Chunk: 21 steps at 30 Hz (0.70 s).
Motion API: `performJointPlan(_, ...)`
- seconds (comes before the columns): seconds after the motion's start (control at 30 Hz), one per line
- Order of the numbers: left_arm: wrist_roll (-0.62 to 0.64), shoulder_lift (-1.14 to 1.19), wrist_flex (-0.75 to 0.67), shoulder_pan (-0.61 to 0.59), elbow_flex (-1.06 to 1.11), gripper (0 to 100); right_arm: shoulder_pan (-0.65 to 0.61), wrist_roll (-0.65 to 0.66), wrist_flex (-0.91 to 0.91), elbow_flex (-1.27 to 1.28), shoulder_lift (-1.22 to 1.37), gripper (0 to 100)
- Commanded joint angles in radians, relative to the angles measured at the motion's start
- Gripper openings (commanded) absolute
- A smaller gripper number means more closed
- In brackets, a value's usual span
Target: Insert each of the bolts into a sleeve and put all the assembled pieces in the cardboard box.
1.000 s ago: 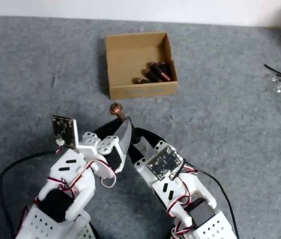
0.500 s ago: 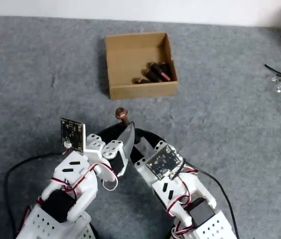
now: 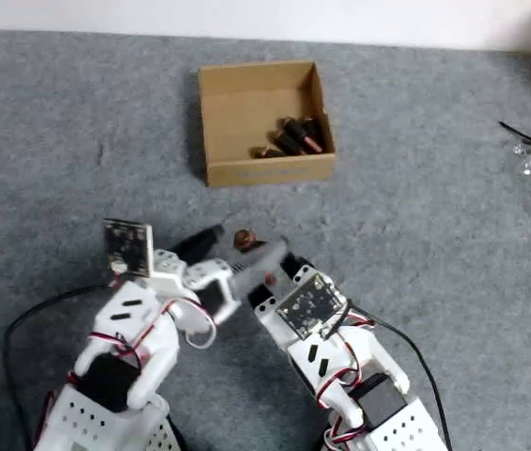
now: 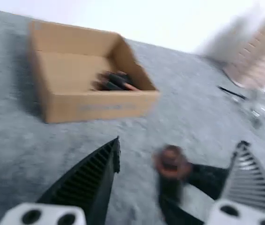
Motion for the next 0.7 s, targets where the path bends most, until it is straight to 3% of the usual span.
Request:
performJointPlan(0.0,0.005,-0.012,-0.023,-0.128,-0.027,30,0.022,0.014,-0.038,0.008,-0.018,0.5)
performJointPlan(0.17,0.098,-0.013,-0.051,-0.274,-0.035,23,0.024,0.014,-0.038,0.008,-0.018,0.5)
performJointPlan(0.3,0.153,-0.013,-0.110,-0.406,-0.025,11,0.062,0.014,-0.038,0.008,-0.018,0.5)
performJointPlan(0.4,0.152,-0.013,-0.114,-0.414,-0.024,0,0.070,0.014,-0.038,0.008,-0.018,0.5)
performJointPlan(0.5,0.149,-0.012,-0.118,-0.414,0.004,0,0.070,0.014,-0.038,0.008,-0.018,0.5)
performJointPlan(0.57,0.084,-0.005,-0.160,-0.417,0.033,1,0.071,0.014,-0.038,0.008,-0.018,0.5)
performJointPlan(0.67,-0.150,-0.005,-0.245,-0.407,0.094,1,0.073,0.012,-0.038,0.016,-0.018,0.5)
